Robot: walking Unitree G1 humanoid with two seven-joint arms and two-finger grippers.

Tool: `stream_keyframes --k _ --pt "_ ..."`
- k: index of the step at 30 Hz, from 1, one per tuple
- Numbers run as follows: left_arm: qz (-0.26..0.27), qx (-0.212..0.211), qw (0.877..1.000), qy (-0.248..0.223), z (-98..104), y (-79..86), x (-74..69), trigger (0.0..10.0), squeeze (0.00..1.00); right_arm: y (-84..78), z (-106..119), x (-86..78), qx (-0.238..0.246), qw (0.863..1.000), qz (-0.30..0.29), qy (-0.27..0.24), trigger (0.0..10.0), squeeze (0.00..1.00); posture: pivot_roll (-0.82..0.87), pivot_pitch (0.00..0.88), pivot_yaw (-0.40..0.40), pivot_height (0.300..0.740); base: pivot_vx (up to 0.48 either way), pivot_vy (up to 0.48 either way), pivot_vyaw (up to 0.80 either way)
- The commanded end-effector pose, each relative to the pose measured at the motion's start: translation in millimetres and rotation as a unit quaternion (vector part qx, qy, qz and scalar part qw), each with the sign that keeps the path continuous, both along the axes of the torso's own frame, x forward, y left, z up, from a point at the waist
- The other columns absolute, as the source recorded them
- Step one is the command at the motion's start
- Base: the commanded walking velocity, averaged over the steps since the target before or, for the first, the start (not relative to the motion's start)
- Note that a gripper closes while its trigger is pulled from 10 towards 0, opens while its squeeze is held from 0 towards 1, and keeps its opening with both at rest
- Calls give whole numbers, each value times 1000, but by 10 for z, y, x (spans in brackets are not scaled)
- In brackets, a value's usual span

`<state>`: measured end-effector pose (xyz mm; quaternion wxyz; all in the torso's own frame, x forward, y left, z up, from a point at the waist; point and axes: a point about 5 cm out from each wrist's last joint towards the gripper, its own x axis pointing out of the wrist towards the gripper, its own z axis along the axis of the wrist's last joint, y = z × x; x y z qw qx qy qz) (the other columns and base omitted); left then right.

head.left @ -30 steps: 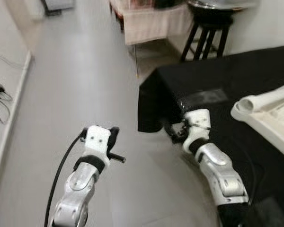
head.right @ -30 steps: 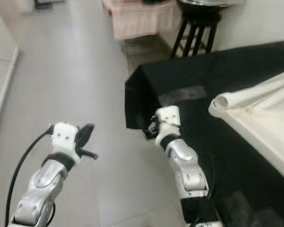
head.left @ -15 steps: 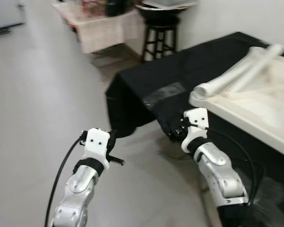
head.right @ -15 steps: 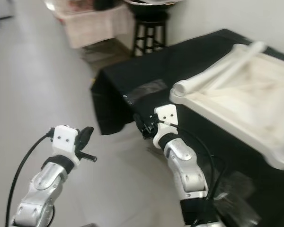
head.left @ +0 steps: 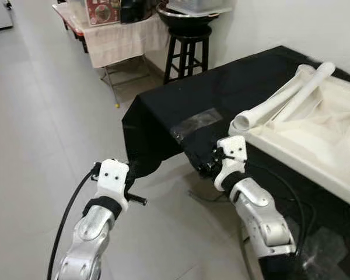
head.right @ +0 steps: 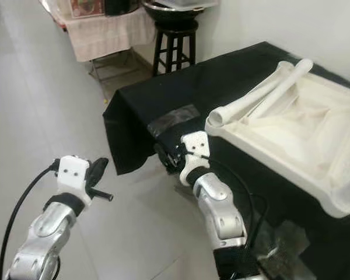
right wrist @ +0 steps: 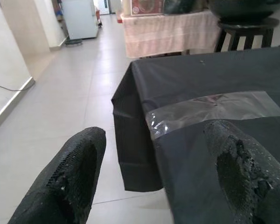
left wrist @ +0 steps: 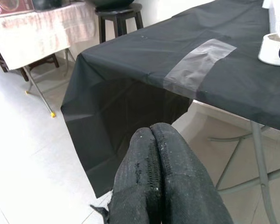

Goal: Building children table

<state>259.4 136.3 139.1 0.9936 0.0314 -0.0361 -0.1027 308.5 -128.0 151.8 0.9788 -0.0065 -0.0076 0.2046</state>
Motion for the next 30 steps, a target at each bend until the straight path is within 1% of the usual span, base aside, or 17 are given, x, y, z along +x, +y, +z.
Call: stream_keyframes --k 1,15,17,19,21,26,27,28,30 --pt "1 -1 1000 2 -12 11 -7 10000 0 13 7 -6 5 1000 4 -6 10000 0 69 111 -21 740 251 0 0" --pt "0 -1 1000 2 -11 17 -8 10000 0 23 27 -7 5 1000 6 -12 10000 0 70 109 -18 740 256 0 0" --pt "0 0 1000 2 -12 18 -7 10000 0 32 98 -3 11 999 9 -29 10000 0 70 109 -18 740 255 0 0" --pt "0 0 1000 2 -12 18 -6 10000 0 35 126 0 13 999 10 -35 10000 0 70 109 -18 740 257 0 0" --pt "0 0 1000 1 -6 22 0 10000 0 50 279 17 20 998 17 -59 10000 0 69 102 -16 740 255 0 0" --pt "5 -2 1000 -1 10 44 17 10000 0 56 366 31 25 997 17 -69 10000 0 69 99 -17 740 255 0 0" --pt "12 -5 1000 -9 64 66 57 10000 0 83 450 38 27 996 24 -79 10000 0 68 96 -17 740 255 0 -800" --pt "12 -5 1000 -9 64 66 57 10000 0 83 450 38 27 996 24 -79 10000 0 68 96 -17 740 255 0 -800" --pt "16 -7 1000 -20 128 81 100 10000 0 110 516 39 27 995 32 -87 10000 0 66 90 -16 740 255 0 -800"
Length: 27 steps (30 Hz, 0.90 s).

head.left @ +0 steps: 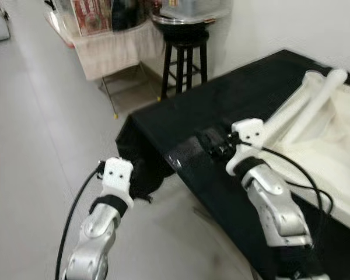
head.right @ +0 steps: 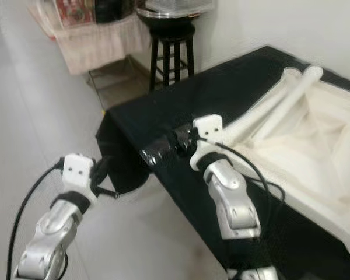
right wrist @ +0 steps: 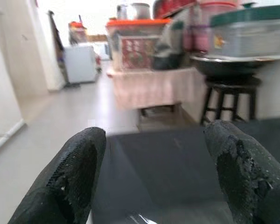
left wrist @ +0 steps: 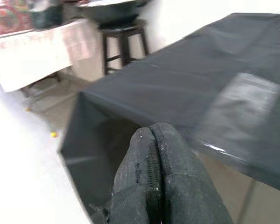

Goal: Building children table

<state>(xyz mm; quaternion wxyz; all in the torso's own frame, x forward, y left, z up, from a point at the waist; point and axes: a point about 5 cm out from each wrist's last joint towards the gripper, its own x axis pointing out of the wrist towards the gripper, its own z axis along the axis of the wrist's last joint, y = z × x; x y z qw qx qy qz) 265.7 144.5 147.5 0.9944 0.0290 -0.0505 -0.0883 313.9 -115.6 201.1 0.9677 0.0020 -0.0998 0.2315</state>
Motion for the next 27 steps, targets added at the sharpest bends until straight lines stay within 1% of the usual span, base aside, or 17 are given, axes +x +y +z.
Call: stream_keyframes --k 1,2,5,13,17,25,27 --pt "2 -3 1000 -5 45 -1 38 10000 0 -14 22 -15 0 1000 2 1 10000 0 66 90 -16 740 255 0 -800" --pt "2 -3 1000 -17 117 6 87 10000 0 1 76 -15 -2 1000 5 -9 10000 0 64 87 -15 740 255 0 -800" --pt "2 -3 1000 -24 159 12 117 10000 0 6 108 -15 -3 1000 6 -15 10000 0 61 81 -12 740 255 0 -800" --pt "3 -4 1000 -29 189 21 137 10000 0 -2 151 -14 -4 1000 6 -22 10000 0 61 80 -7 740 254 0 -800" --pt "18 -17 999 -25 189 31 142 10000 0 3 165 -17 -2 1000 7 -22 10000 0 64 83 -8 740 0 0 -800" --pt "26 -12 999 -18 191 50 171 10000 0 16 176 -22 -2 1000 8 -21 10000 0 66 86 -5 740 0 0 -800" --pt "24 -10 1000 -12 184 49 183 10000 0 18 179 -22 -3 1000 8 -22 10000 0 66 86 -4 740 0 480 -800"
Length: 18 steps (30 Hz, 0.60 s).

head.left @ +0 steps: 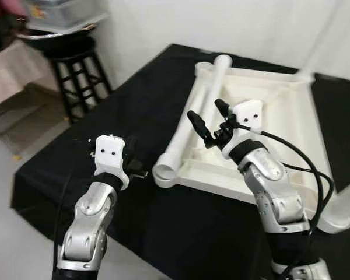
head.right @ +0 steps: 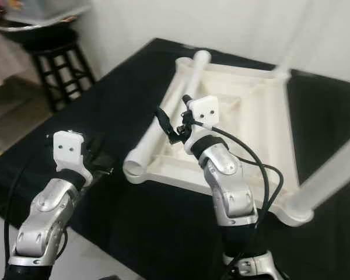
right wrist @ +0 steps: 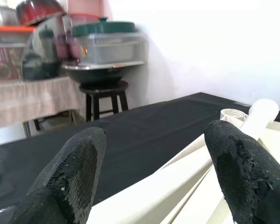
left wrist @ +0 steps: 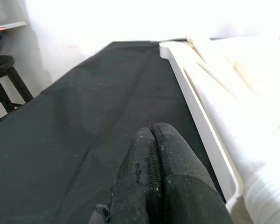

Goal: Building children table

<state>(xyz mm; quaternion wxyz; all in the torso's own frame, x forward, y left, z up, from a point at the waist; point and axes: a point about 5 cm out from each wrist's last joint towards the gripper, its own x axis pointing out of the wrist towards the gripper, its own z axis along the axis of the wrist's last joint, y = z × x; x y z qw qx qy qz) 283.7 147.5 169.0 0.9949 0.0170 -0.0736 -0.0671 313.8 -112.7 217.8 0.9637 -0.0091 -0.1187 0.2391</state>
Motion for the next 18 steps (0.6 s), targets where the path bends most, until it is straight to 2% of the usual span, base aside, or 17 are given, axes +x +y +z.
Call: stream_keyframes --k 1,13,16,18 --pt "5 7 1000 13 -36 19 11 10000 0 -12 17 -20 4 1000 0 -1 10000 0 66 87 -3 740 0 480 -800" --pt "0 11 1000 11 -26 5 23 10000 0 -12 44 -17 4 1000 -6 -8 10000 0 69 90 -1 740 0 480 -800" --pt "0 10 1000 7 -12 5 22 10000 0 -14 48 -15 7 1000 -9 -10 10000 0 70 91 -2 740 0 416 0" --pt "-1 11 1000 2 -1 6 19 10000 0 -14 51 -13 8 1000 -13 -11 10000 0 70 91 -2 740 0 0 0"
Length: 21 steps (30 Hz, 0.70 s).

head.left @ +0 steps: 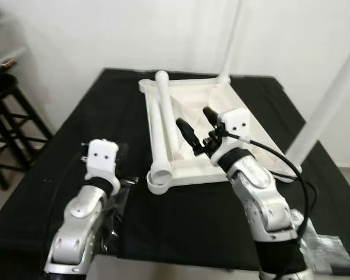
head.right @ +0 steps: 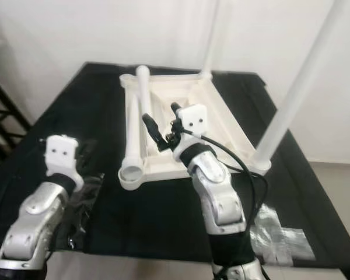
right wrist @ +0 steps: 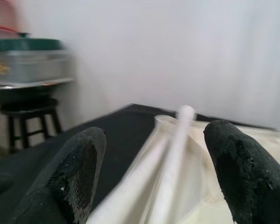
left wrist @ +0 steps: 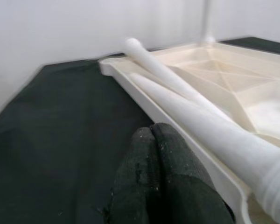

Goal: Building children table

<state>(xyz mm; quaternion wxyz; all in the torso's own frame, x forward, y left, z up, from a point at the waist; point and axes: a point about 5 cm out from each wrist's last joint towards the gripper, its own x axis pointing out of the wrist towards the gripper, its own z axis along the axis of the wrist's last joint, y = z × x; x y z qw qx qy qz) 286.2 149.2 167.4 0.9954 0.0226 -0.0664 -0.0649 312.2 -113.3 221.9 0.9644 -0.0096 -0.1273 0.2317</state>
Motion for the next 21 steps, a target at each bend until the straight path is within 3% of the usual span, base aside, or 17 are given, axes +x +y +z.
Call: stream_keyframes --k 1,9,11,21 --pt "-3 5 1000 -5 14 -11 -7 10000 0 -8 9 2 5 1000 -5 -3 10000 0 70 91 -2 740 0 0 0" --pt "-6 11 1000 -8 16 -18 -9 10000 0 18 -25 -9 -32 999 8 -7 10000 0 71 92 -4 740 0 0 0" --pt "-16 20 1000 -8 4 -40 -21 10000 0 -62 -70 -38 -98 994 39 -17 10000 0 71 94 -4 740 0 0 0" --pt "-88 60 994 -16 5 -147 -65 10000 0 -438 -56 -45 -123 992 37 -3 10000 0 64 100 -5 740 0 0 0"
